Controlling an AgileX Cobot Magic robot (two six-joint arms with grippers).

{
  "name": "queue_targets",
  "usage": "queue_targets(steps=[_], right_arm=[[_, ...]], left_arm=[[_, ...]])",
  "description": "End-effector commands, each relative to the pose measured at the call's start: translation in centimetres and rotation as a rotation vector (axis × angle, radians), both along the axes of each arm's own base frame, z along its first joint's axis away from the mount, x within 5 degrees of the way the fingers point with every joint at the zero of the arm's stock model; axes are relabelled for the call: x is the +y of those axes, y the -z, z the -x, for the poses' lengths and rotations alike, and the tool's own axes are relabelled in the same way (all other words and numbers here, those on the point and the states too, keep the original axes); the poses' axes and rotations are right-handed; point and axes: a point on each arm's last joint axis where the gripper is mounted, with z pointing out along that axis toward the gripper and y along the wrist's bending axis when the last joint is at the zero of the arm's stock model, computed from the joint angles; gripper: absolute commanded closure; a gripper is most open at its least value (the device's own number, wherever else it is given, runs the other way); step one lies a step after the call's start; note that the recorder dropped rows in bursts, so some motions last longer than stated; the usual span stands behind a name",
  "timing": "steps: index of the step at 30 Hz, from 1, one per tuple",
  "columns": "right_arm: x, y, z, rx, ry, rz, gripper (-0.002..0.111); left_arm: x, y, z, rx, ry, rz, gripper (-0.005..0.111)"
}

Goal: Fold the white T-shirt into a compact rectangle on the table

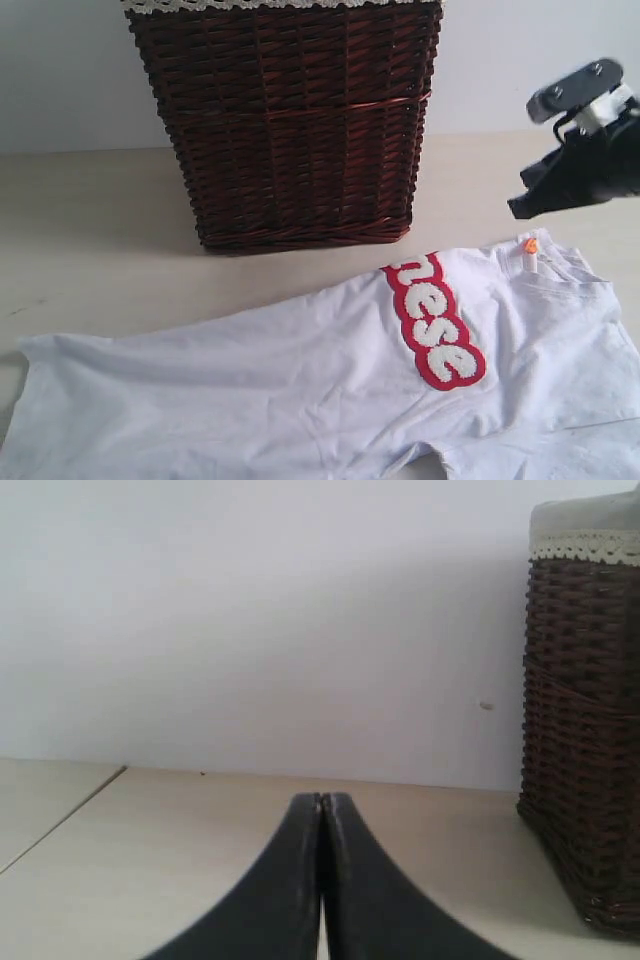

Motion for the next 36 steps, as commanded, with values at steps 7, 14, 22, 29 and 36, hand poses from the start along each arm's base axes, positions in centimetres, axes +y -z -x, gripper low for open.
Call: queue_targets(steps=[7, 14, 22, 29, 36], right_arm=[[15.1, 3.6, 6.7, 0.163, -0.988, -0.142, 0.108], [16.8, 10.3, 6.5, 0.3, -1.008, 0.069, 0.108], [16.2, 13.4, 3.7, 0.301, -0.772, 0.201, 0.108], [17.5, 11.5, 1.8, 0.284, -0.689, 0.097, 0.108], [17.8, 7.0, 3.5, 0.259, -0.91, 0.088, 0.108]], left_arm=[[0.0, 0.0, 0.1, -0.008, 0.003, 0.003, 0.107], [0.0, 0.0, 0.1, -0.008, 0.003, 0.003, 0.107], [0.0, 0.0, 0.1, -0.008, 0.003, 0.003, 0.107], [0.0, 0.0, 0.1, -0.008, 0.003, 0.003, 0.107], [0.0, 0.0, 0.1, -0.008, 0.003, 0.003, 0.107]])
